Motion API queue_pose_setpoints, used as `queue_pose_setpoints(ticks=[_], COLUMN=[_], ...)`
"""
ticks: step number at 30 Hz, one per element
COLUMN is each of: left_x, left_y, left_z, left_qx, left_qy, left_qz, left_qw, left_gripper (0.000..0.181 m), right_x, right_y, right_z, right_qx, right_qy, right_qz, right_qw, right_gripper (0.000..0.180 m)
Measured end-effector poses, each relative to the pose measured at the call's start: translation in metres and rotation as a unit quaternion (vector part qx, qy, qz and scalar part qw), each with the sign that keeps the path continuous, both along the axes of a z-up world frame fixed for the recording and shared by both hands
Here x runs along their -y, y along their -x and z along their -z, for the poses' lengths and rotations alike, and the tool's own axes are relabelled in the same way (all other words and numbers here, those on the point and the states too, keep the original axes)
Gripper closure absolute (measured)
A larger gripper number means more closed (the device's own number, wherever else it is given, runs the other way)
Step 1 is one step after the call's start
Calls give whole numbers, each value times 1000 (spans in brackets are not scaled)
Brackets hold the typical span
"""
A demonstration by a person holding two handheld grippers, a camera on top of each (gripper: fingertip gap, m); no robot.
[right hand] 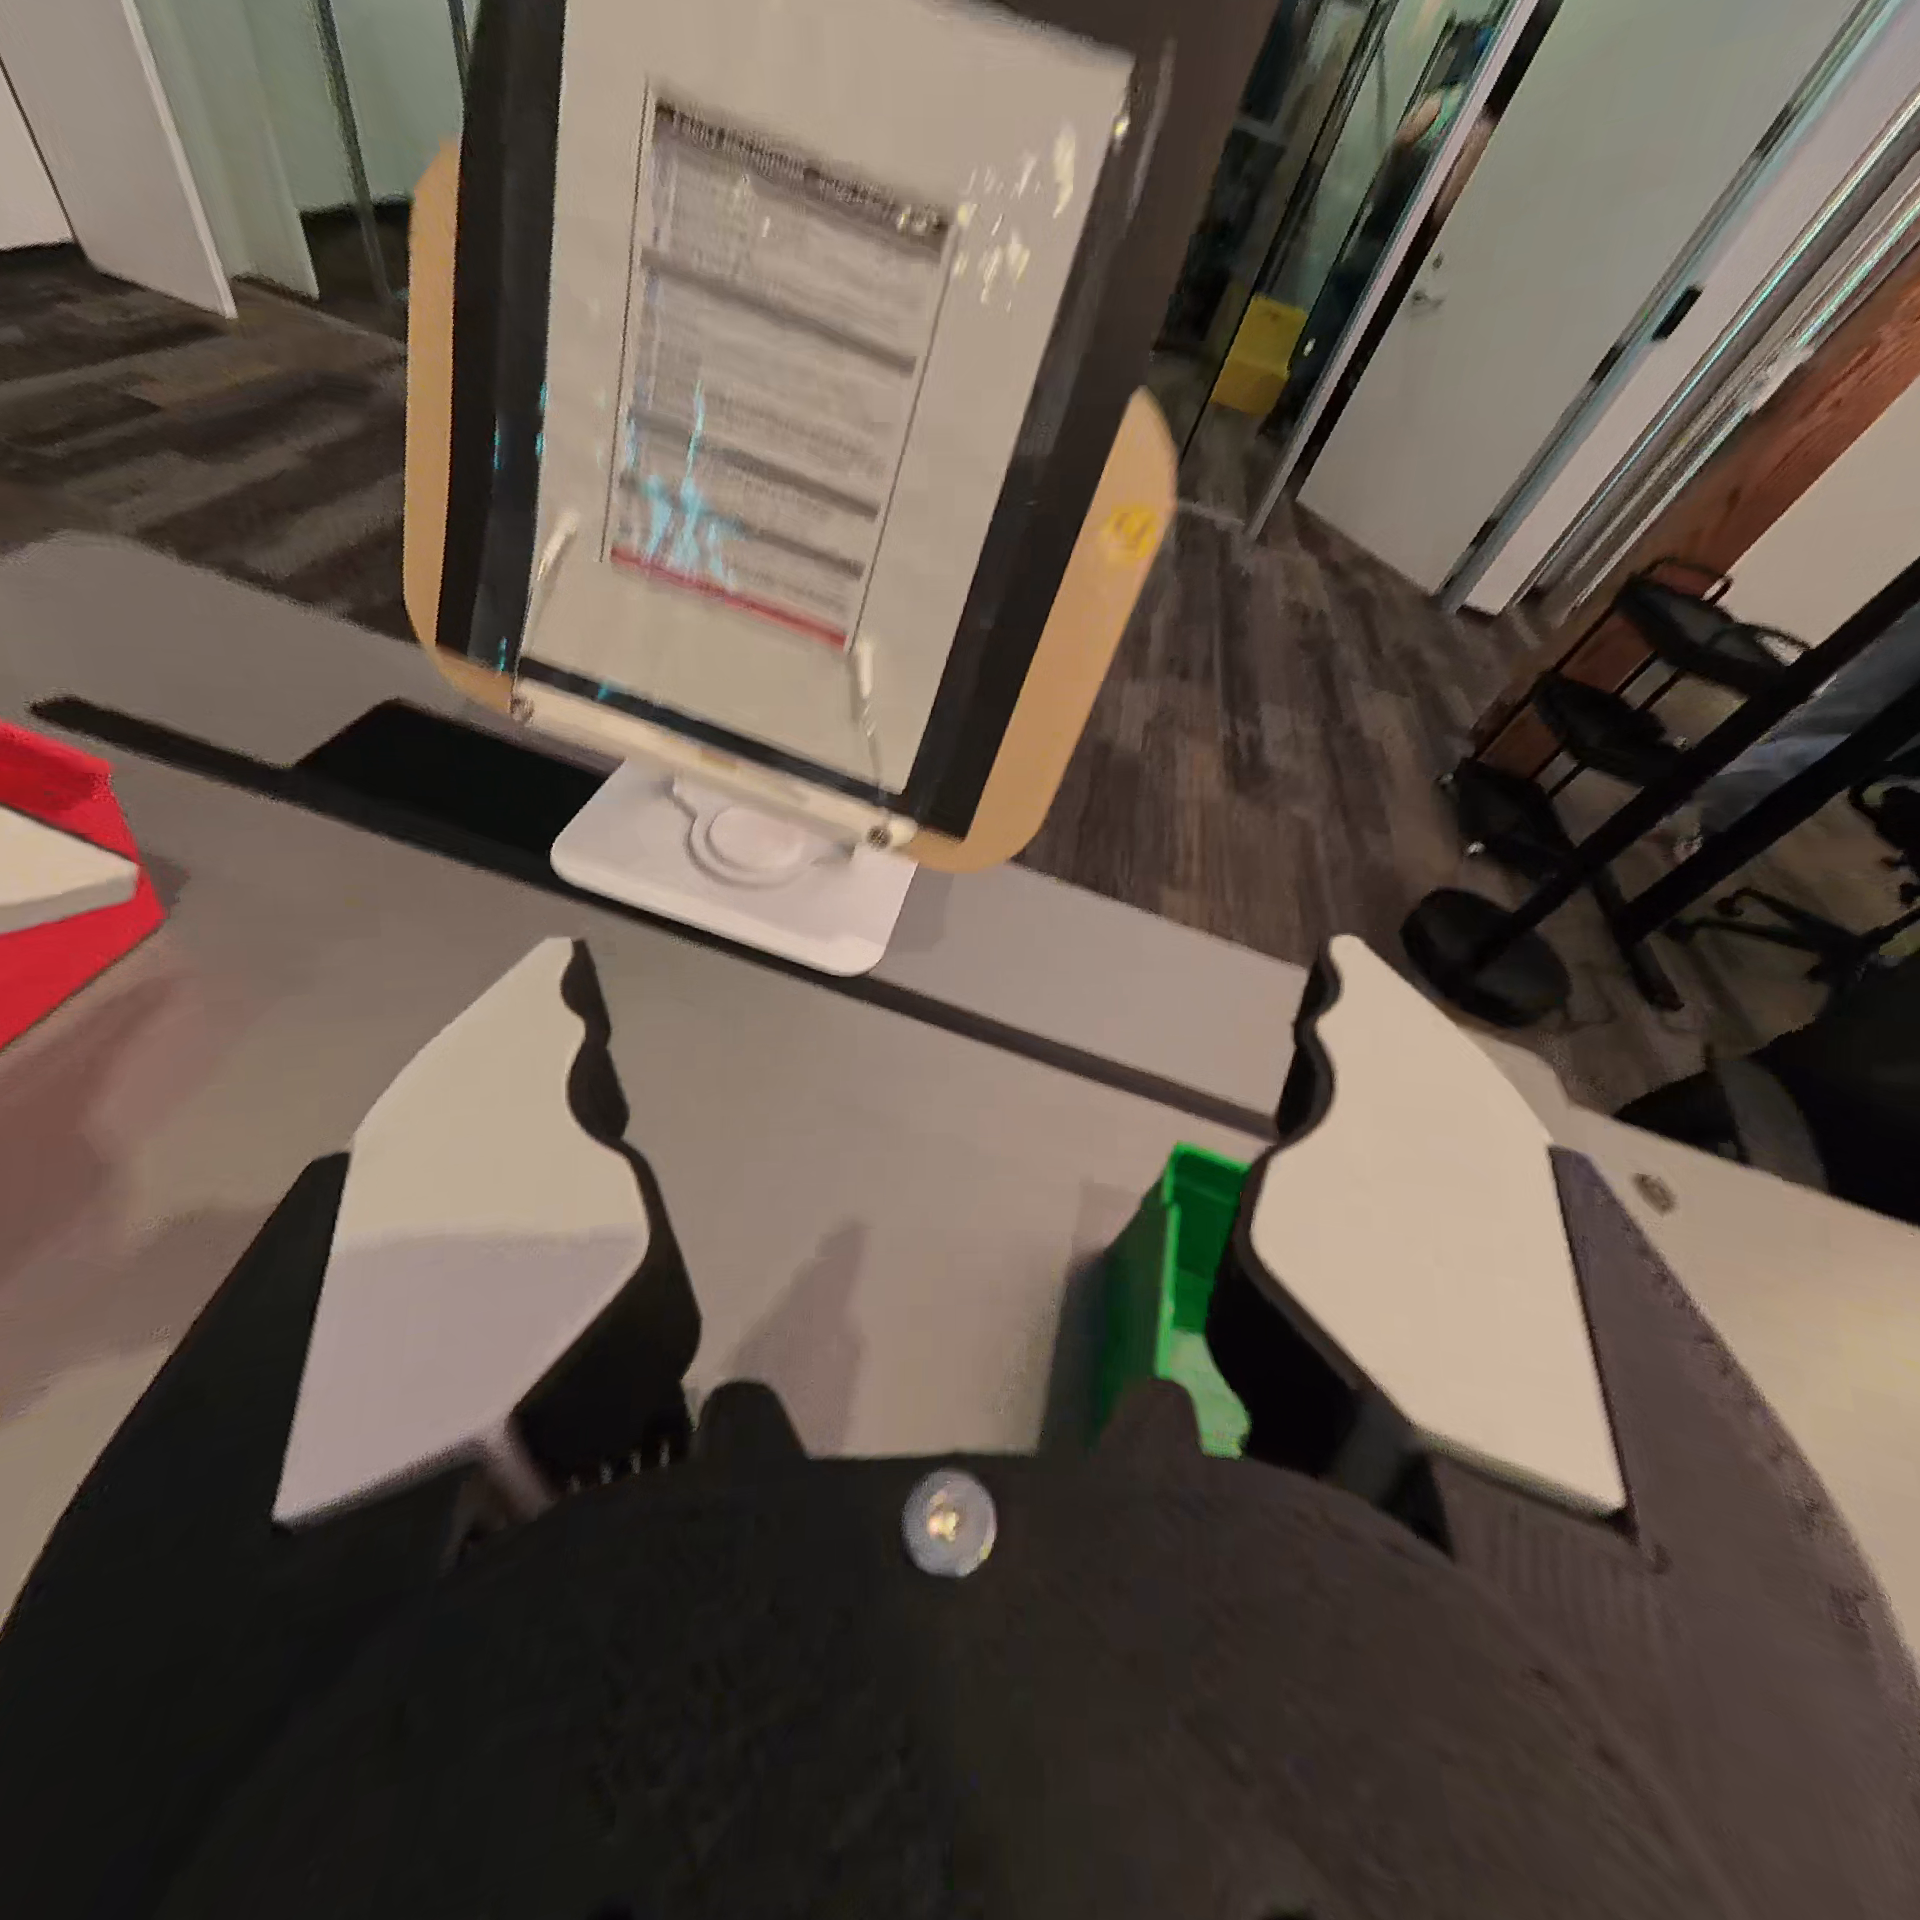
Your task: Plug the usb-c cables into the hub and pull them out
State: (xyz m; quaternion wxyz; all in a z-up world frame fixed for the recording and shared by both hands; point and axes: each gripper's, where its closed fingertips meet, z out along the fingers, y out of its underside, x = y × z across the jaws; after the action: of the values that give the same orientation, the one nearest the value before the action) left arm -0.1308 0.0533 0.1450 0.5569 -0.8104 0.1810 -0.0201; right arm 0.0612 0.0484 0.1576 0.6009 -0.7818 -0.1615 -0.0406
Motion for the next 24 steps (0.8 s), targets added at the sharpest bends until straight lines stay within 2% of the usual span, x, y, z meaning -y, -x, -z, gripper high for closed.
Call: queue_pose_setpoints(ticks=[7,12,18,24], left_x=[-6,-4,-4,-12], left_y=[25,40,35,32], left_z=[147,219,262,285], left_qx=[16,1,23,28], left_qy=[60,95,120,145], left_qz=[-74,-132,-158,-160], left_qw=[995,987,980,976], left_gripper=[36,36,36,36], right_x=[-13,-10,-5,-9], right_y=[28,26,33,30], right_z=[145,225,287,310], right_qx=[-30,-44,-82,-86], right_qy=[100,158,222,239], right_qz=[41,105,126,141], right_qw=[994,981,963,957], right_gripper=[46,47,47,44])
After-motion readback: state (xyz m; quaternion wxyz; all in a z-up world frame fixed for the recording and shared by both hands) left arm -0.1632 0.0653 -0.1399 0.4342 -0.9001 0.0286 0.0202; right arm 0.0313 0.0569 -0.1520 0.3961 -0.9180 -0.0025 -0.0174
